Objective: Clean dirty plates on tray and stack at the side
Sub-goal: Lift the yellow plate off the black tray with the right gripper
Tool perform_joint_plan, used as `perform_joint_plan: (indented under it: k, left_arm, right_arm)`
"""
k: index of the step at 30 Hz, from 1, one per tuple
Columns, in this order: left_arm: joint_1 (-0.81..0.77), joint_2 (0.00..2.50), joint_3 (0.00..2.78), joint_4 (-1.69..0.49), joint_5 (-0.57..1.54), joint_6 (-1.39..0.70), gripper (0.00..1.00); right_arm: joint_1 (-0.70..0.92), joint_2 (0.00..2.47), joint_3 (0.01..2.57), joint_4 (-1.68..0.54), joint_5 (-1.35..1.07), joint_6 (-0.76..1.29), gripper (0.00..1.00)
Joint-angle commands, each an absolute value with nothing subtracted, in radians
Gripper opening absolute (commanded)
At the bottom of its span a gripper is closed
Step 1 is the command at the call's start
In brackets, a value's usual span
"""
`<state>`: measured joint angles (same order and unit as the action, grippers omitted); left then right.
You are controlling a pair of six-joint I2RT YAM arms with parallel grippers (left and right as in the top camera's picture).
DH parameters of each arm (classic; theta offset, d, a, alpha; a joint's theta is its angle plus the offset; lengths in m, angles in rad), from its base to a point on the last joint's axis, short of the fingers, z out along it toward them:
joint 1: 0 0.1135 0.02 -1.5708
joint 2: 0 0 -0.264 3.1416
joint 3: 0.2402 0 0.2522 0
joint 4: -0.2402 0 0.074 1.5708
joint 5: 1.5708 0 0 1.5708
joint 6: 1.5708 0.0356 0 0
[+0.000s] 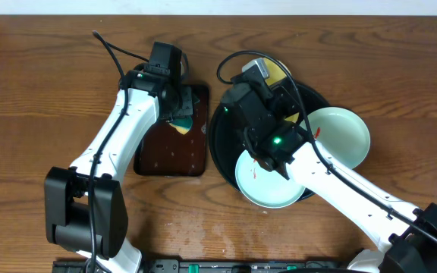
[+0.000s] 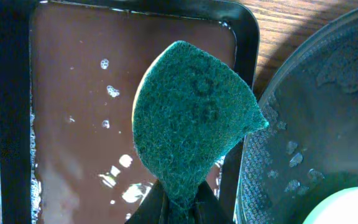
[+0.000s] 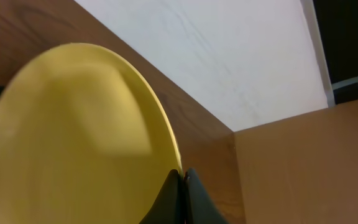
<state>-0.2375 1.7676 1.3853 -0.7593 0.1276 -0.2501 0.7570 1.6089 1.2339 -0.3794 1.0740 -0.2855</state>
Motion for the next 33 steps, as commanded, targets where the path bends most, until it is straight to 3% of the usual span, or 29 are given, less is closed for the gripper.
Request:
perform_joint_plan:
  k: [1, 6, 26, 33]
  left_arm:
    - [-0.236, 1.768, 1.393, -0.763, 0.119, -0.234, 0.08]
    - [-0.236, 1.768, 1.393, -0.763, 0.119, -0.234, 0.08]
    - [-0.236, 1.768, 1.393, -0.762, 0.118, -0.234, 0.08]
    - [-0.236, 1.768, 1.391, -0.762, 0.118, -0.234, 0.08]
  right_arm:
    - [0.756, 1.602, 1.232, -0.375, 1.095, -0.282, 0.01]
    - [0.747, 1.603, 1.232, -0.34, 1.172, -0.329, 0.01]
    - [0.749, 1.604, 1.232, -0.333, 1.079, -0.285, 0.01]
    - [0.662, 1.603, 1.232, -0.378, 0.813, -0.097, 0.01]
